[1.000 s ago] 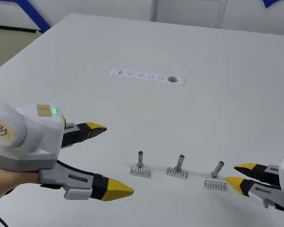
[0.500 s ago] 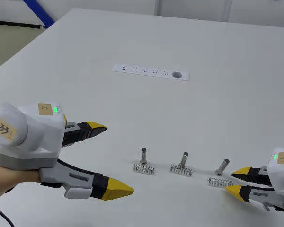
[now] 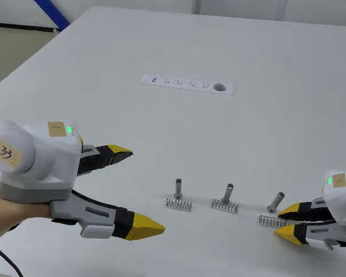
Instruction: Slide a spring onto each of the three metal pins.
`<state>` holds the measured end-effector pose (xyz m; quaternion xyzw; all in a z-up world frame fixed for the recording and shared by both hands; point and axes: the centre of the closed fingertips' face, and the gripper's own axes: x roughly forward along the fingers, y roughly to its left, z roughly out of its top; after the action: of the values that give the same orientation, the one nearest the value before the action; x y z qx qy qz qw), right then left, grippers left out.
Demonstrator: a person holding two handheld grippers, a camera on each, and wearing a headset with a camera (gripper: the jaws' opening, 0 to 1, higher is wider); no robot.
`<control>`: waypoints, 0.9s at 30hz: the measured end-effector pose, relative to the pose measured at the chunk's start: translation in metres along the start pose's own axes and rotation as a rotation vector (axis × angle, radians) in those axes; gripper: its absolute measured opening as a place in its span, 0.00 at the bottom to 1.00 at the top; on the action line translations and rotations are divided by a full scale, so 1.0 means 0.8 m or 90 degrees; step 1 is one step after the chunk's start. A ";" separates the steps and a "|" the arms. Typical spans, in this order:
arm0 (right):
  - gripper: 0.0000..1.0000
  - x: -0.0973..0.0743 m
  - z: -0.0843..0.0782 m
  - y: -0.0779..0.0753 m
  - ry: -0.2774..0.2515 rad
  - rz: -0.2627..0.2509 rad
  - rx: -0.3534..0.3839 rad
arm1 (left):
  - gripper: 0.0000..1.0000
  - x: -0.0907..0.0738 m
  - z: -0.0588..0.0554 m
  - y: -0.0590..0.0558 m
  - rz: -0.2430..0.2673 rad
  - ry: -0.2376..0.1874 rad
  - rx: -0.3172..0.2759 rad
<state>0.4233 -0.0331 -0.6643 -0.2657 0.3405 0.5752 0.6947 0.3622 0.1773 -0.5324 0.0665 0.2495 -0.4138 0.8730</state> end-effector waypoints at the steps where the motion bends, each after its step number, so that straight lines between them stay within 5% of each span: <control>1: 0.16 0.000 0.000 0.000 0.003 0.002 0.000 | 0.94 0.000 0.000 0.000 0.000 0.001 0.001; 11: 0.12 0.002 0.001 0.007 0.016 0.010 -0.031 | 0.93 0.002 -0.007 -0.002 -0.004 0.014 -0.002; 27: 0.11 -0.013 0.001 0.003 0.018 -0.045 -0.041 | 0.93 0.004 0.003 -0.012 -0.012 0.005 0.012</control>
<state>0.4201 -0.0386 -0.6556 -0.3077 0.3222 0.5571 0.7008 0.3577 0.1684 -0.5309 0.0739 0.2499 -0.4239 0.8674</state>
